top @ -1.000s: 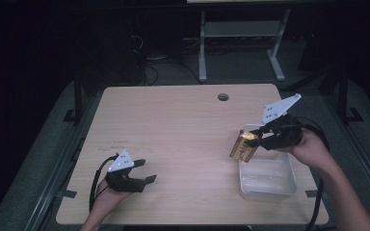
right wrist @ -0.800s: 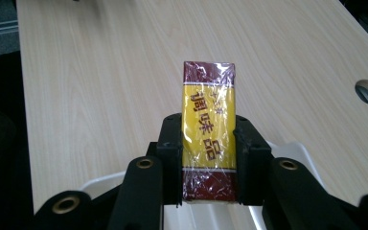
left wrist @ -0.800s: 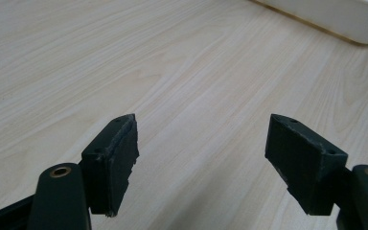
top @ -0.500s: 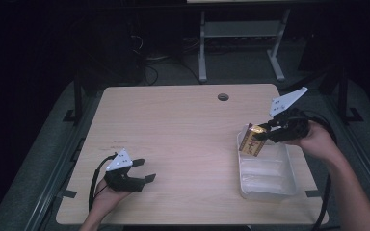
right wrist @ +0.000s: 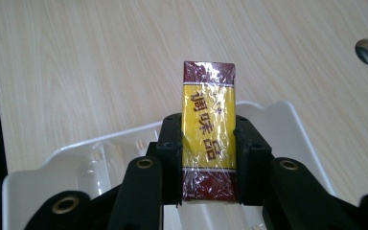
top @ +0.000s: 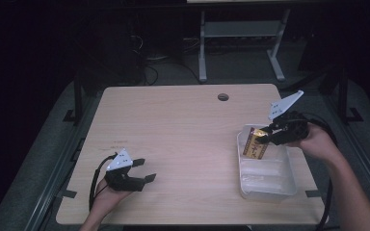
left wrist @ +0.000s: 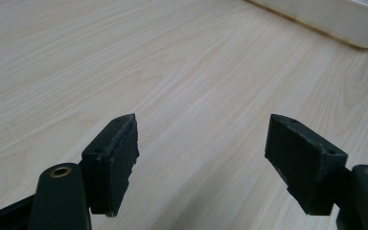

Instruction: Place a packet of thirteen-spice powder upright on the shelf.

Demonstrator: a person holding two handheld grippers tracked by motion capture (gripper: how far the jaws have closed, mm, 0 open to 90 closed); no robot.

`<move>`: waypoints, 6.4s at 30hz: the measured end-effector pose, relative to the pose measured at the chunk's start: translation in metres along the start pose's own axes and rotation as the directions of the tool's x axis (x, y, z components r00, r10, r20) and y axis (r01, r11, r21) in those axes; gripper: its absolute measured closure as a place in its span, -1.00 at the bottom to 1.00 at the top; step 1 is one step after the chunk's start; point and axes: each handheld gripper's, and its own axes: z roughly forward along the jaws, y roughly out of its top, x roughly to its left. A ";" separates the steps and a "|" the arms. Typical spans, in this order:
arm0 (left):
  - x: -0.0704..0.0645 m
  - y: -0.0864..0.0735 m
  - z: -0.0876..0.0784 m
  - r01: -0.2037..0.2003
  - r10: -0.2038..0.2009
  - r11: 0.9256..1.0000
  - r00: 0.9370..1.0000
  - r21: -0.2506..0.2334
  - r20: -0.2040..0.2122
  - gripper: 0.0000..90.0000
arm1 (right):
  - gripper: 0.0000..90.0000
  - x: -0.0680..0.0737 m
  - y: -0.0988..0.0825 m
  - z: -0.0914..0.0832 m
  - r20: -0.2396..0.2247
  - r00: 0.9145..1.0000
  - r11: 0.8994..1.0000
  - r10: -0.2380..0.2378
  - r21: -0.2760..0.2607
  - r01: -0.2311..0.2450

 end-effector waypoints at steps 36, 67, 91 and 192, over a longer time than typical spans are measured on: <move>-0.001 0.000 0.002 0.009 -0.009 1.000 1.000 -0.002 0.011 -0.41 | 0.32 -0.011 -0.045 0.031 0.026 0.984 0.982 0.179 0.051 -0.180; -0.001 0.001 0.004 0.011 -0.011 1.000 1.000 -0.004 0.021 -0.41 | 0.31 -0.010 -0.046 0.029 0.100 0.986 0.989 0.130 0.064 -0.137; -0.003 0.001 0.003 0.003 -0.003 1.000 1.000 -0.004 0.025 -0.42 | -0.06 0.006 -0.032 0.012 0.103 0.982 0.987 0.155 -0.058 -0.150; -0.007 -0.001 -0.004 -0.018 0.018 1.000 0.998 0.002 0.065 -0.48 | -0.39 0.133 0.061 0.134 -0.191 0.978 0.975 0.083 -0.189 -0.119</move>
